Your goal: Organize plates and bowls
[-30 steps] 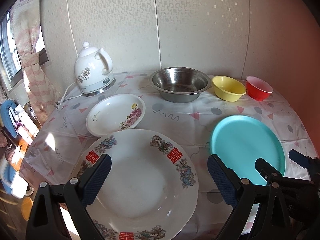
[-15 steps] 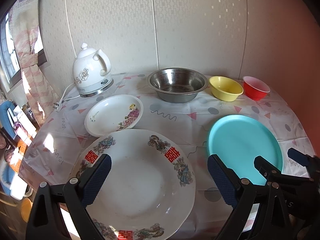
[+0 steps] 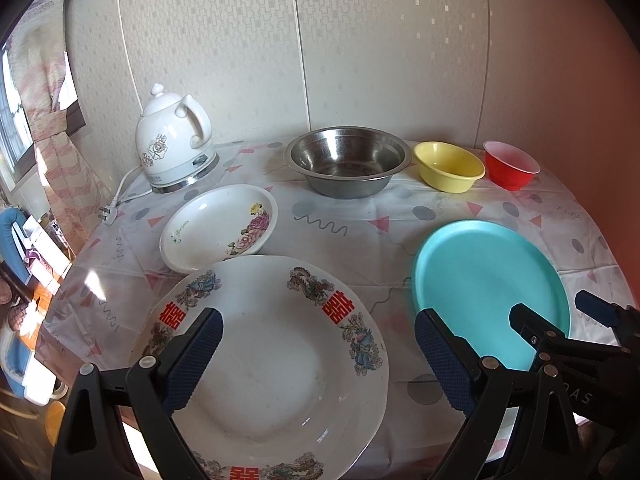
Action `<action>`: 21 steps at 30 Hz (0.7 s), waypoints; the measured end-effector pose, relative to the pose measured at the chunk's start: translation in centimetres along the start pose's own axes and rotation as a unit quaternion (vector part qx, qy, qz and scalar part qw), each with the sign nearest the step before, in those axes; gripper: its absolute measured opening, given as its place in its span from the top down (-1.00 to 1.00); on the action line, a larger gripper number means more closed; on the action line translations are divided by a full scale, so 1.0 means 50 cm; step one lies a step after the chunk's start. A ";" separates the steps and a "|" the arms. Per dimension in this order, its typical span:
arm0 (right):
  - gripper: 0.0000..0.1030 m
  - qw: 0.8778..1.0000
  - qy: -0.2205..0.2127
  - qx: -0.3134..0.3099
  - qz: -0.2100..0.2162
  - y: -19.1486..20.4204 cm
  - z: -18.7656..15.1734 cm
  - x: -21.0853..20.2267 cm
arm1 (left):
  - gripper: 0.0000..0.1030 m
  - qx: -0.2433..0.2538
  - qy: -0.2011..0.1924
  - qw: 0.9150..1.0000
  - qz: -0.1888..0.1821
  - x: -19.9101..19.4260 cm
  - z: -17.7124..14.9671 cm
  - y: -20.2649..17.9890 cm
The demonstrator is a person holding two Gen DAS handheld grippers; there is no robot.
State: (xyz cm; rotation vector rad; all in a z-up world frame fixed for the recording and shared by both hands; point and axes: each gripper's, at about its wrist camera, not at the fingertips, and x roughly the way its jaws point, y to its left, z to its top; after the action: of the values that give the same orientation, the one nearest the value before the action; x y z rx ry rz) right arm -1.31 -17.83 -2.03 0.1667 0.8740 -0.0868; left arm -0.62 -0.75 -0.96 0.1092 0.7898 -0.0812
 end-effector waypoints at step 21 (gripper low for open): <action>-0.97 1.000 0.007 0.016 0.001 -0.015 -0.001 0.007 | -0.89 0.013 0.011 1.000 -0.006 0.014 -0.001 -0.015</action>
State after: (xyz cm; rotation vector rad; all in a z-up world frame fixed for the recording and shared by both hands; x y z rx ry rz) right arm -1.23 -18.57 -2.39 0.1982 0.8860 -0.0978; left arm -0.22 -1.51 -1.54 0.1303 0.8118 -0.1016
